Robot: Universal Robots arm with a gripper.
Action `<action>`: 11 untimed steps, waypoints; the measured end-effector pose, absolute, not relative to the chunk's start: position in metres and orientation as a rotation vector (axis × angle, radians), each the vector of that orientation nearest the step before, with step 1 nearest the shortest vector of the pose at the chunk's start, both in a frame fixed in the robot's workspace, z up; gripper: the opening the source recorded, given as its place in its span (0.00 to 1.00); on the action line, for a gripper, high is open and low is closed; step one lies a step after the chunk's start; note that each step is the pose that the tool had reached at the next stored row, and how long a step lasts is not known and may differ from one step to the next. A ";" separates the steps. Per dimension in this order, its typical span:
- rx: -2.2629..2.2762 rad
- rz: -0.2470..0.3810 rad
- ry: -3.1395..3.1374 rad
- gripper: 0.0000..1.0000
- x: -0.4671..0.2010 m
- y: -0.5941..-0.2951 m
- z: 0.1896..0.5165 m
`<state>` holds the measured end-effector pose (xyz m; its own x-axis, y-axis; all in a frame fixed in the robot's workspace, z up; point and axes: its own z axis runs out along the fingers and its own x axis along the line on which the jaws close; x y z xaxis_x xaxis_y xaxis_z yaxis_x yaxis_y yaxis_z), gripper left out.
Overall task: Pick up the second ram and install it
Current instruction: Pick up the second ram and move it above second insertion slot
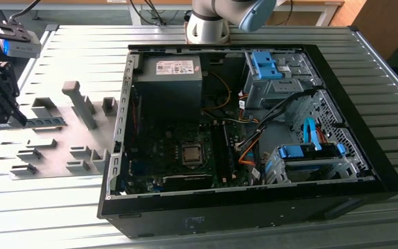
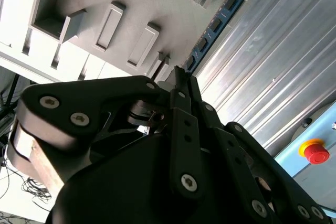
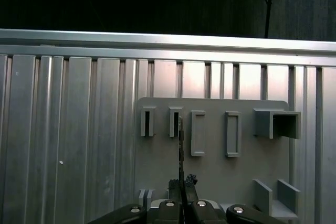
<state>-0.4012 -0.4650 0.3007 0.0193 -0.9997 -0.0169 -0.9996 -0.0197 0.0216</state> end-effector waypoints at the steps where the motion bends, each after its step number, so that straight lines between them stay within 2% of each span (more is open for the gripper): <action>1: 2.240 -0.043 -2.197 0.14 -0.401 -0.465 0.301; 11: 2.240 -0.043 -2.197 0.14 -0.401 -0.465 0.305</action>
<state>-0.4012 -0.4650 0.3051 0.0193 -0.9997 -0.0169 -0.9996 -0.0197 0.0215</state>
